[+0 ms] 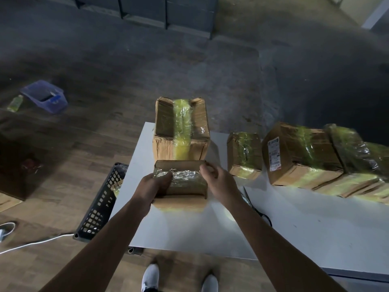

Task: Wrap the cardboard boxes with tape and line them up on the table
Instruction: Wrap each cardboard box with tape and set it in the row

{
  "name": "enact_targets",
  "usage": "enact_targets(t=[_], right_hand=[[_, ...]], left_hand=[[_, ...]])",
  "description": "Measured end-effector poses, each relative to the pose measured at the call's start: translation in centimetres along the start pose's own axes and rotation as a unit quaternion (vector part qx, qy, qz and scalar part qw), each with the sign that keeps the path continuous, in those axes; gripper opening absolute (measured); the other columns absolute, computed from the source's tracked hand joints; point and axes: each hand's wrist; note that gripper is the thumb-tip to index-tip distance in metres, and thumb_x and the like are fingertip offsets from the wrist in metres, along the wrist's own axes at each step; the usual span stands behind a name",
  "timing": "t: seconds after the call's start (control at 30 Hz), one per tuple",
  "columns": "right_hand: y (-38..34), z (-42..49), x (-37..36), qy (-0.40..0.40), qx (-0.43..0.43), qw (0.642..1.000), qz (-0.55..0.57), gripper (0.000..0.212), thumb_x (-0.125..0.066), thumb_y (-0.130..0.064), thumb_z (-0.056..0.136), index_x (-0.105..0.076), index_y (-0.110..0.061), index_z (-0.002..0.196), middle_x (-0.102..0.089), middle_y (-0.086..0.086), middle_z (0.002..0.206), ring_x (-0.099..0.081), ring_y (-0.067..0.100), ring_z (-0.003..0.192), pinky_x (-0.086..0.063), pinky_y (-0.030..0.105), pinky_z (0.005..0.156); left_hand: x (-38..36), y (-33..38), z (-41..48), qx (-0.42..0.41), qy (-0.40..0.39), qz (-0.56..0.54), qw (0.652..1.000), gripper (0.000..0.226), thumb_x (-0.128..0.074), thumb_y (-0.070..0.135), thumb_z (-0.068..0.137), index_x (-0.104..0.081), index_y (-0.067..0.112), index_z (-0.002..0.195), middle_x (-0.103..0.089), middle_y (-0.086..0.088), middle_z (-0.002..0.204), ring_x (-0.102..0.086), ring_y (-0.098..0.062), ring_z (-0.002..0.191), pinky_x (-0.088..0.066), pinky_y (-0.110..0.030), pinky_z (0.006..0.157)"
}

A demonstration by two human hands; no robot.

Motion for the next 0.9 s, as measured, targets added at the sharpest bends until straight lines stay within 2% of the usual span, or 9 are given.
enact_targets(t=[0.1, 0.2, 0.27, 0.33, 0.4, 0.47, 0.6, 0.73, 0.9], right_hand=[[0.1, 0.1, 0.4, -0.013, 0.073, 0.991, 0.114, 0.021, -0.053, -0.042, 0.093, -0.065, -0.024, 0.094, -0.061, -0.013, 0.074, -0.057, -0.003, 0.069, -0.039, 0.008, 0.061], [0.6, 0.6, 0.5, -0.058, 0.052, 0.994, 0.081, 0.037, -0.057, -0.045, 0.092, -0.063, -0.024, 0.121, -0.053, 0.008, 0.105, -0.056, 0.004, 0.095, -0.044, 0.01, 0.077], [1.1, 1.0, 0.2, -0.063, 0.014, 0.996, 0.055, 0.047, -0.059, -0.046, 0.089, -0.058, -0.027, 0.132, -0.049, 0.014, 0.117, -0.056, 0.018, 0.105, -0.048, 0.021, 0.088], [1.4, 0.9, -0.3, -0.06, 0.016, 0.997, 0.038, 0.053, -0.061, -0.047, 0.088, -0.051, -0.032, 0.137, -0.045, 0.008, 0.119, -0.053, 0.019, 0.108, -0.047, 0.026, 0.094], [1.3, 0.7, -1.1, -0.065, 0.026, 0.997, 0.033, 0.056, -0.062, -0.046, 0.088, -0.046, -0.034, 0.14, -0.042, 0.004, 0.119, -0.052, 0.016, 0.108, -0.047, 0.026, 0.093], [1.1, 0.7, -2.3, -0.052, 0.038, 0.998, 0.015, 0.053, -0.064, -0.042, 0.089, -0.045, -0.032, 0.138, -0.047, 0.003, 0.119, -0.055, 0.015, 0.103, -0.051, 0.029, 0.089], [0.6, 0.7, -3.9, 0.002, 0.011, 0.998, -0.06, 0.058, -0.068, -0.051, 0.083, -0.048, -0.027, 0.131, -0.05, 0.003, 0.126, -0.052, 0.019, 0.112, -0.05, 0.042, 0.092], [1.2, -0.1, -4.3, 0.037, -0.092, 0.984, -0.146, 0.085, -0.058, -0.076, 0.072, -0.034, -0.029, 0.139, -0.032, 0.004, 0.148, -0.027, 0.03, 0.136, -0.035, 0.055, 0.104], [1.1, -0.4, -4.9, -0.006, -0.164, 0.979, -0.124, 0.106, -0.057, -0.078, 0.073, -0.009, -0.026, 0.151, -0.006, 0.004, 0.161, -0.013, 0.036, 0.145, -0.027, 0.057, 0.112]], left_hand=[[0.0, -1.1, 0.2, 0.041, -0.056, -0.1, 0.993, 0.049, -0.073, 0.036, 0.071, -0.068, 0.008, 0.111, -0.073, -0.01, 0.106, -0.068, -0.027, 0.097, -0.054, -0.037, 0.081], [-0.1, -2.5, 0.2, 0.087, -0.083, -0.157, 0.98, 0.052, -0.074, 0.039, 0.074, -0.064, 0.009, 0.116, -0.072, -0.012, 0.108, -0.069, -0.027, 0.096, -0.057, -0.034, 0.075], [-0.1, -2.8, 0.2, 0.075, -0.059, -0.081, 0.992, 0.053, -0.064, 0.05, 0.08, -0.063, 0.011, 0.116, -0.071, -0.013, 0.108, -0.067, -0.029, 0.096, -0.056, -0.038, 0.077], [0.0, -2.3, 0.5, 0.01, 0.05, 0.076, 0.996, 0.05, -0.06, 0.05, 0.089, -0.063, 0.008, 0.116, -0.069, -0.014, 0.108, -0.065, -0.027, 0.094, -0.054, -0.04, 0.079], [-0.1, -1.3, 0.6, -0.05, 0.174, 0.273, 0.945, 0.046, -0.054, 0.041, 0.096, -0.059, 0.004, 0.124, -0.064, -0.016, 0.119, -0.06, -0.031, 0.105, -0.047, -0.041, 0.089], [-0.7, 0.0, 0.1, -0.102, 0.163, 0.352, 0.916, 0.043, -0.046, 0.035, 0.099, -0.054, 0.003, 0.127, -0.06, -0.019, 0.123, -0.056, -0.035, 0.112, -0.045, -0.041, 0.093], [-1.5, 0.9, -1.1, -0.076, 0.022, 0.291, 0.953, 0.064, -0.05, 0.063, 0.088, -0.046, 0.014, 0.13, -0.055, -0.001, 0.116, -0.055, -0.019, 0.104, -0.048, -0.029, 0.08], [-1.0, 0.6, -0.8, -0.054, 0.051, 0.288, 0.955, 0.058, -0.058, 0.053, 0.09, -0.046, 0.013, 0.13, -0.06, -0.003, 0.111, -0.059, -0.02, 0.099, -0.05, -0.029, 0.078], [-0.4, -1.3, -0.1, -0.039, 0.068, 0.209, 0.975, 0.046, -0.057, 0.046, 0.093, -0.052, 0.013, 0.125, -0.063, -0.004, 0.107, -0.06, -0.02, 0.096, -0.05, -0.031, 0.077]])
Point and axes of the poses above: each hand's wrist, its own z-axis towards the middle knuckle, its own x-axis out of the back of the hand, y = z × x
